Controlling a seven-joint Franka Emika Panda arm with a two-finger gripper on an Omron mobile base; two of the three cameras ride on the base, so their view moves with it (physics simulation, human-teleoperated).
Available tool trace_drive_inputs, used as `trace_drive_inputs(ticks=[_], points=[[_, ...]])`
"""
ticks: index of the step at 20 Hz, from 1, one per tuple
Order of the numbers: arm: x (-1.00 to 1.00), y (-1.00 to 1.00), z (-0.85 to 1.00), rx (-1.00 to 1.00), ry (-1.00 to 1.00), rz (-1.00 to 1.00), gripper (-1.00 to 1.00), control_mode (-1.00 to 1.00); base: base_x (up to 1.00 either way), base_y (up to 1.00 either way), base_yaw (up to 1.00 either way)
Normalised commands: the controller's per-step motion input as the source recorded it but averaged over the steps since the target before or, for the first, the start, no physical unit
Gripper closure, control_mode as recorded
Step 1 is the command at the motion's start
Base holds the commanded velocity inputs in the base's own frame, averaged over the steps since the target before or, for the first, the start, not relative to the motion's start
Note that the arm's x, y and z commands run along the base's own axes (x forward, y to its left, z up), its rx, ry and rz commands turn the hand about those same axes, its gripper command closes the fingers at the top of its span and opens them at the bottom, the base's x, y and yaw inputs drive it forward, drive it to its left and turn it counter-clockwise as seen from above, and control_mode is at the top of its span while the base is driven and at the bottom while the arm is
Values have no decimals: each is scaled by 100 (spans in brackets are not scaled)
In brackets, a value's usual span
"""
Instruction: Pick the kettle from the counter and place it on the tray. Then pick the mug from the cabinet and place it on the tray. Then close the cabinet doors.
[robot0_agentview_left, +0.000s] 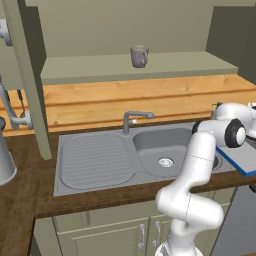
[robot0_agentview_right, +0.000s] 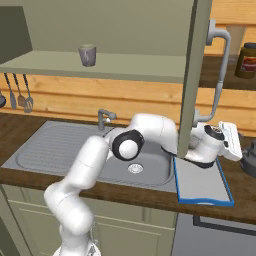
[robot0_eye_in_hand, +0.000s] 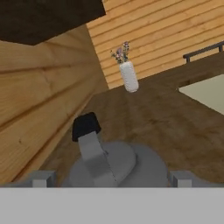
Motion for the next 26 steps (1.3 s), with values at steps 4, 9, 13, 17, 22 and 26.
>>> trace_drive_inputs(ticks=[4, 9, 13, 17, 22, 26], points=[[17, -33, -50, -2, -11, -3, -100, -100, 0, 0, 0], [18, -23, -50, -5, -12, -2, -100, -100, 0, 0, 0], [17, -26, -24, -11, -13, -2, -100, -100, 0, 0, 0], [12, -21, -13, -15, -12, -3, -100, -100, 0, 0, 0], [6, -16, -11, -11, -1, -6, -100, -100, 0, 0, 0], [2, -7, -11, -1, 0, -7, 100, -100, 0, 0, 0]])
